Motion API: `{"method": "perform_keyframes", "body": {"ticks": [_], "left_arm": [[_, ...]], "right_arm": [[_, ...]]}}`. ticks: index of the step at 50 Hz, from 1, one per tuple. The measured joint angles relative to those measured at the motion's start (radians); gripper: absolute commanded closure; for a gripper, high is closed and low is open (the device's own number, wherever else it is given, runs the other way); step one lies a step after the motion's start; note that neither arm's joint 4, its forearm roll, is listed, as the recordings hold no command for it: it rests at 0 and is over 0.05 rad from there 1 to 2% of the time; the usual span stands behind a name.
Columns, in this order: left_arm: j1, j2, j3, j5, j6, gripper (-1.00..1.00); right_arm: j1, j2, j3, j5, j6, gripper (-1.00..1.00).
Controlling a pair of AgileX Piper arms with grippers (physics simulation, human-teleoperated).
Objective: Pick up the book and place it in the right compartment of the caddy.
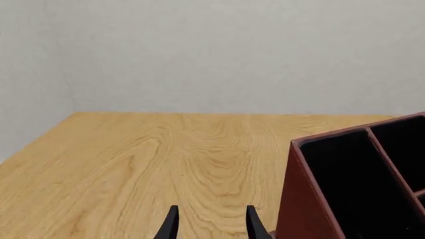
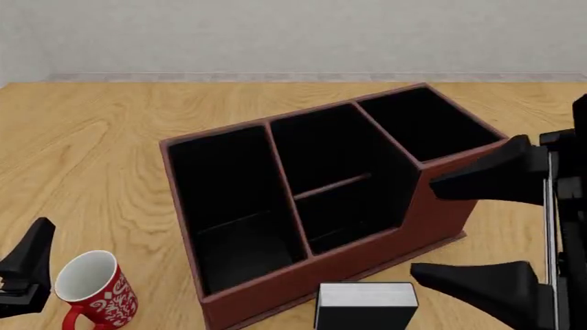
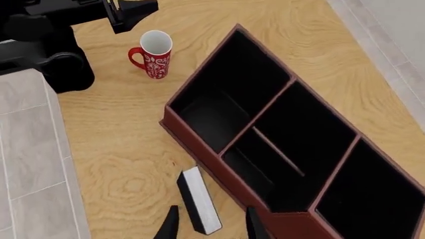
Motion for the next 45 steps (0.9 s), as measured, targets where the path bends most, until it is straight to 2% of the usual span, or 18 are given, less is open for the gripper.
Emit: {"method": "perform_keyframes", "body": {"ticks": [10,26,45], "left_arm": [[0.0,-0.002,-0.001,0.002,0.0,-1.0],[0.001,-0.006,-0.003,0.006,0.0,-1.0],[0.001,-0.008,-0.004,0.008,0.0,-1.0]], "right_arm": [[0.046,0.055,-0.036,0.035,0.05,-1.0],[0.089,0.12,-0.031,0.035,0.12,-1.0],[0.088,0.159,-0.014,0.035,0.15,-1.0]]}}
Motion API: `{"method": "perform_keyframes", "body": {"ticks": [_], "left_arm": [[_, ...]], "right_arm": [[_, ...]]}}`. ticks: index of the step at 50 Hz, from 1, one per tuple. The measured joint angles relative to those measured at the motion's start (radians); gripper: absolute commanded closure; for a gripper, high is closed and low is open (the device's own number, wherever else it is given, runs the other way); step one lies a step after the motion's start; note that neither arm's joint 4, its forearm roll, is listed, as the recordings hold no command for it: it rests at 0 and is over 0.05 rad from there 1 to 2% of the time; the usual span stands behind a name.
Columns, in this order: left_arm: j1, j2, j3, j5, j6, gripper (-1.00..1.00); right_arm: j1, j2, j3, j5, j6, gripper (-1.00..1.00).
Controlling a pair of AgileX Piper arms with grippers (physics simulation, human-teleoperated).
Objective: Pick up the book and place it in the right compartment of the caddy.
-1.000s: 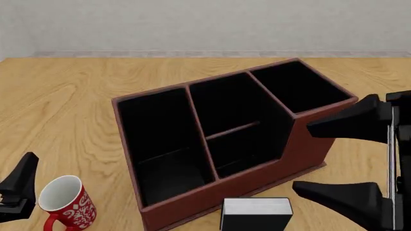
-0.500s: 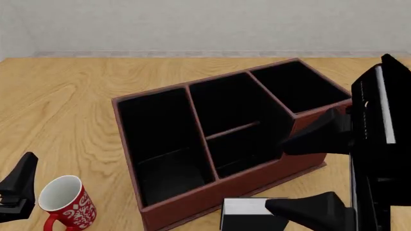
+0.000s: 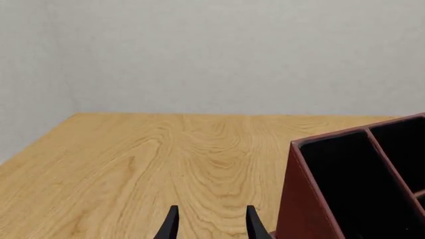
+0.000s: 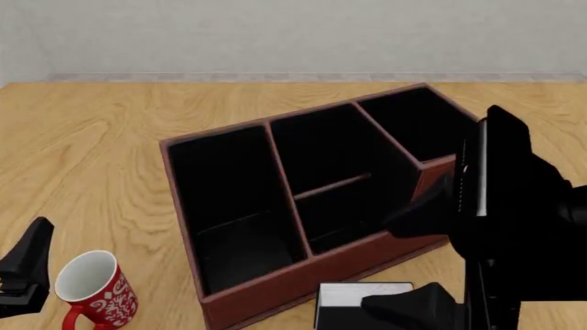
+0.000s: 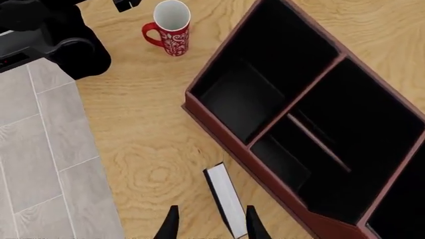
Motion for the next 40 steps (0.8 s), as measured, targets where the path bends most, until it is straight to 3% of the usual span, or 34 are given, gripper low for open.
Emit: {"method": "perform_keyframes", "body": {"ticks": [40], "left_arm": [[0.001,-0.001,0.001,-0.002,0.0,-1.0]], "right_arm": [[-0.048,0.046,0.03,0.004,-0.009,-1.0]]}}
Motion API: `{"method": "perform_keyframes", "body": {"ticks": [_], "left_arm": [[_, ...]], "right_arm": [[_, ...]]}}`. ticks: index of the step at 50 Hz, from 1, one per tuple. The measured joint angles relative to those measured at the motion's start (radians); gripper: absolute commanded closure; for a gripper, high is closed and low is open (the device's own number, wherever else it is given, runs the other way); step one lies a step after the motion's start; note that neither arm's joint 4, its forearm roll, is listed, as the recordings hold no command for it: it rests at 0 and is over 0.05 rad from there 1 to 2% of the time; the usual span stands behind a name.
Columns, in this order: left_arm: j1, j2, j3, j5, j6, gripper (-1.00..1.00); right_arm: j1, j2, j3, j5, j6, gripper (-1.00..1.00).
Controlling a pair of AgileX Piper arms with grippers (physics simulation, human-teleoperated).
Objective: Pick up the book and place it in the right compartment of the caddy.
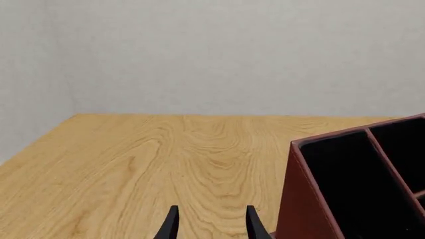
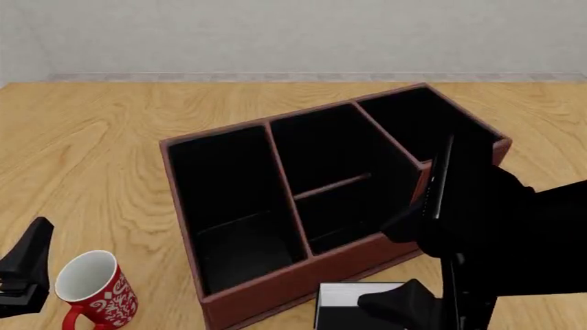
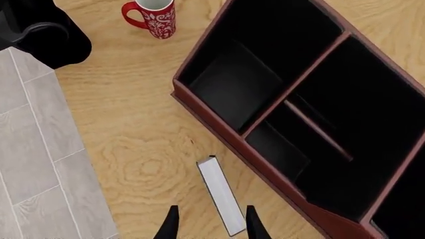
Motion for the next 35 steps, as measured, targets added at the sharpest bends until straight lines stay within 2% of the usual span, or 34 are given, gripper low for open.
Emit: {"method": "perform_keyframes", "body": {"ticks": [35], "left_arm": [[0.0,0.0,-0.002,0.001,0.0,-1.0]], "right_arm": [[-0.044,0.021,0.065,-0.049,-0.009,-1.0]]}}
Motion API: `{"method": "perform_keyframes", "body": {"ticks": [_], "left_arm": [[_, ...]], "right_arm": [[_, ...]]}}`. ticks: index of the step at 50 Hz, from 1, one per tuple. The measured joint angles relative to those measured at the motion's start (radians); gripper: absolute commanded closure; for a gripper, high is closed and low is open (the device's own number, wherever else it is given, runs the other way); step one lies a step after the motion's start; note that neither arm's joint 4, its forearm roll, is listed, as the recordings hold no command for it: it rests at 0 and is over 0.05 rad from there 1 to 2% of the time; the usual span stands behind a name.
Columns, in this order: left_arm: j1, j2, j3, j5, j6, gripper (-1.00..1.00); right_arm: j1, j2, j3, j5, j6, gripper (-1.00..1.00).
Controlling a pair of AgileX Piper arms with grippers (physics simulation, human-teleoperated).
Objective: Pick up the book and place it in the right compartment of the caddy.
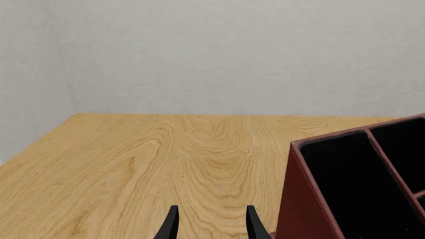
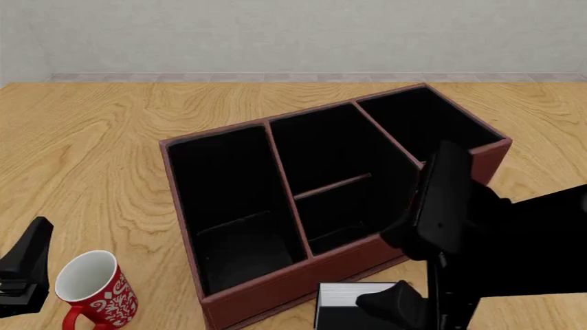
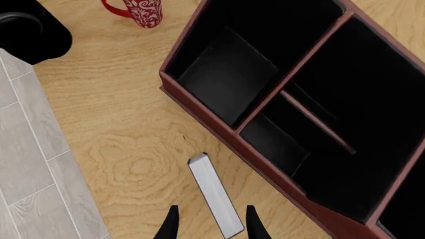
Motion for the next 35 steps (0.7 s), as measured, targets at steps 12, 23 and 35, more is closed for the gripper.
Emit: {"method": "perform_keyframes", "body": {"ticks": [12,23,35], "left_arm": [[0.0,0.0,0.001,-0.001,0.0,-1.0],[0.0,0.0,0.001,-0.001,0.0,-1.0],[0.001,0.0,0.0,-0.001,0.0,-1.0]], "right_arm": [[-0.008,0.012,0.03,-0.034,0.006,-1.0],[-0.011,0.012,0.066,-0.068,0.022,-1.0],[-0.013,0.001,0.123,-0.113,0.054,-1.0]]}}
